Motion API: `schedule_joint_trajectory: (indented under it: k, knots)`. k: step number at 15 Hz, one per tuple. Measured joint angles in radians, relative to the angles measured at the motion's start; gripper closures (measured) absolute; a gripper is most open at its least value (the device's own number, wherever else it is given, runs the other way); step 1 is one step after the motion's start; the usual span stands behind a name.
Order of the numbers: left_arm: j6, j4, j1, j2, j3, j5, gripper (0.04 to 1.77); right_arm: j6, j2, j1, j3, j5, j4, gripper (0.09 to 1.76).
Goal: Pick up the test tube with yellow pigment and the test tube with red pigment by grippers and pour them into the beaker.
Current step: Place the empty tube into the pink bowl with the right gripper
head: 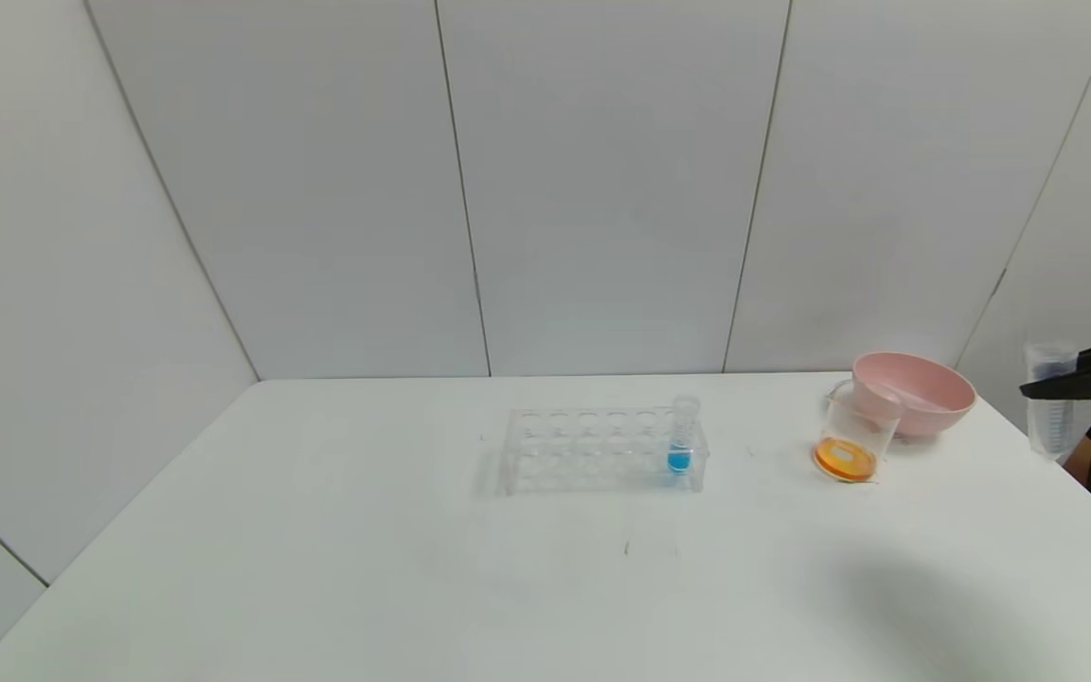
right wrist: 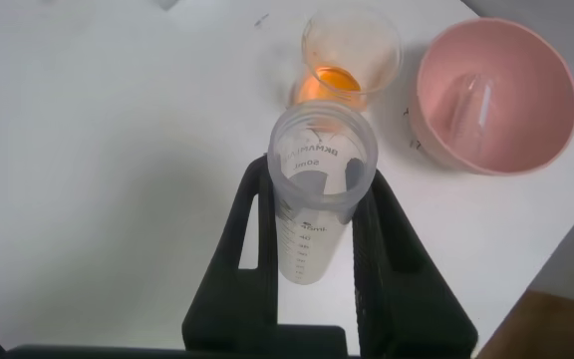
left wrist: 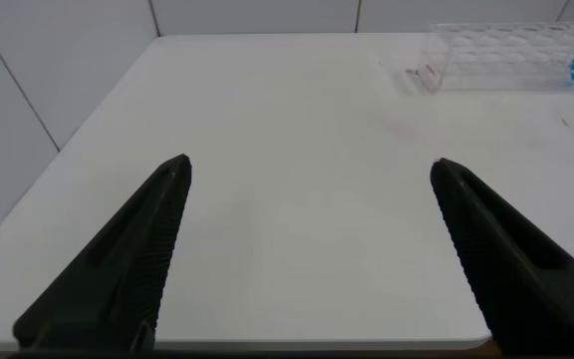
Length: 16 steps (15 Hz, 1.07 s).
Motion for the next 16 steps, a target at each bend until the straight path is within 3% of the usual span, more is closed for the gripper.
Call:
schedule_joint_trajectory:
  k: [3,7,11,14,16]
  knots:
    - [0.000,0.000,0.000,0.000,0.000,0.000,0.09,0.094,-0.033,-0.065,0.159,0.024,-0.211,1.36]
    - [0.000,0.000,0.000,0.000,0.000,0.000,0.09,0.418,-0.054,-0.087,0.351,-0.001,-0.662,1.36]
    - [0.000,0.000,0.000,0.000,0.000,0.000,0.09,0.691,-0.006,-0.008,0.453,-0.270,-1.057,1.36]
    - [0.000,0.000,0.000,0.000,0.000,0.000,0.09,0.752,0.084,0.080,0.453,-0.456,-1.189,1.36]
    - [0.000,0.000,0.000,0.000,0.000,0.000,0.09,0.771,0.148,0.134,0.421,-0.517,-1.206,1.36]
